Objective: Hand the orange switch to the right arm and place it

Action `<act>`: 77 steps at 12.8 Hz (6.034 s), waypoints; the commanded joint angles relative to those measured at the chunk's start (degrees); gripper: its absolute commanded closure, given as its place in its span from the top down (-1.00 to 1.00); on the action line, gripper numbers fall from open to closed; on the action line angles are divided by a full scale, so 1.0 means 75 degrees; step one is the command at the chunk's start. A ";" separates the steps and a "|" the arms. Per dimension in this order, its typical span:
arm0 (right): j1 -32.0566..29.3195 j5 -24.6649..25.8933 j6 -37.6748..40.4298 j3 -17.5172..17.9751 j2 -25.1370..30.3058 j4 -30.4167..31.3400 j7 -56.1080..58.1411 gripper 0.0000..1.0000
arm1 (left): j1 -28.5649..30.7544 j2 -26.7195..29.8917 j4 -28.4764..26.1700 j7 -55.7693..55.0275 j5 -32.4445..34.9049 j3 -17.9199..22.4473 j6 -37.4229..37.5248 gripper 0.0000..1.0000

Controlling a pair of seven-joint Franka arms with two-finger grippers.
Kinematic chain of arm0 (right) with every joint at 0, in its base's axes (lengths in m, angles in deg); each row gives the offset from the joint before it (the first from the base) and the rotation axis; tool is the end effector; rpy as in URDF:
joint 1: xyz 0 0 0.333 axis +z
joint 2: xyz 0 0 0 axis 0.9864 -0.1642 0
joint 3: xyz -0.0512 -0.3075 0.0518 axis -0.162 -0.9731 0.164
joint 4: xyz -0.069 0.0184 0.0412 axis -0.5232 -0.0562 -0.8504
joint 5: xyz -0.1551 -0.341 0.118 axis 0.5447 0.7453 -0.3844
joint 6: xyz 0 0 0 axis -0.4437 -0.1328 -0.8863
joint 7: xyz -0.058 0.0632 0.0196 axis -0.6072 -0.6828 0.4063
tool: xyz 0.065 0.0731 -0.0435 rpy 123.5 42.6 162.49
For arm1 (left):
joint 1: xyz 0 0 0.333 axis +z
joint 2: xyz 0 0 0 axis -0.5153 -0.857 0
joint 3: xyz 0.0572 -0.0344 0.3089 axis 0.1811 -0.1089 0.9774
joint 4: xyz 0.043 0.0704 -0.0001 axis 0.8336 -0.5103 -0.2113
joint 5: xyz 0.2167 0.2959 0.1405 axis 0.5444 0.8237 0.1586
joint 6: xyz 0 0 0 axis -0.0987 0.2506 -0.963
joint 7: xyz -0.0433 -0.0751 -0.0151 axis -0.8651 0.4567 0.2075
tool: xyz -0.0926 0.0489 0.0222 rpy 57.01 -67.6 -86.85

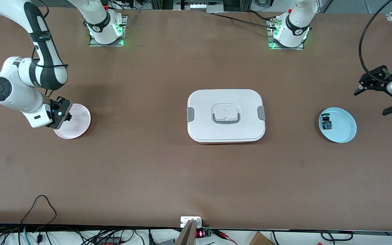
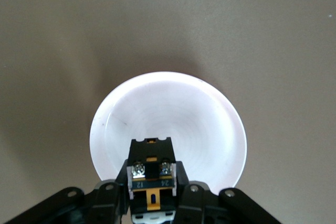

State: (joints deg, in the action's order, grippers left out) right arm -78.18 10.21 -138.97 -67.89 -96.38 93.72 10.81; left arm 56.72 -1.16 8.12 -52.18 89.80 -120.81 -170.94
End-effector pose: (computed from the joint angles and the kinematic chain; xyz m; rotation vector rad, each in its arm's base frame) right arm 0.5588 -0.0589 0.2707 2.5649 1.7793 -0.1756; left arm 0.6068 -0.0139 0.6405 2.8991 -0.8771 0.0516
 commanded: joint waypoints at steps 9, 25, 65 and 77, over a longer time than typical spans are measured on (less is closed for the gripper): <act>-0.0082 0.0134 -0.1829 -0.0153 -0.0750 0.0448 0.1722 -0.87 | -0.3251 0.1898 -0.3203 -0.1938 0.0116 0.3978 -0.0790 1.00; -0.0059 0.0088 -0.2111 -0.0165 -0.0588 0.0918 0.1664 1.00 | -0.3216 0.2145 -0.4170 -0.1517 0.0175 0.4096 -0.2238 1.00; 0.0234 -0.0428 0.5541 -0.0142 0.2096 -0.3606 -0.9517 1.00 | -0.3204 0.1875 -0.2739 -0.4223 -0.0189 0.4003 -0.0583 1.00; 0.0351 -0.0487 0.5740 -0.0095 0.2097 -0.3981 -0.9506 1.00 | -0.3228 0.1875 -0.2657 -0.4212 -0.0177 0.4003 -0.0571 1.00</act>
State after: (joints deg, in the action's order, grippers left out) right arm -75.77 6.98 -96.36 -68.61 -80.37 64.92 -60.99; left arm 32.58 13.35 -13.41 -83.89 89.24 -90.88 -176.33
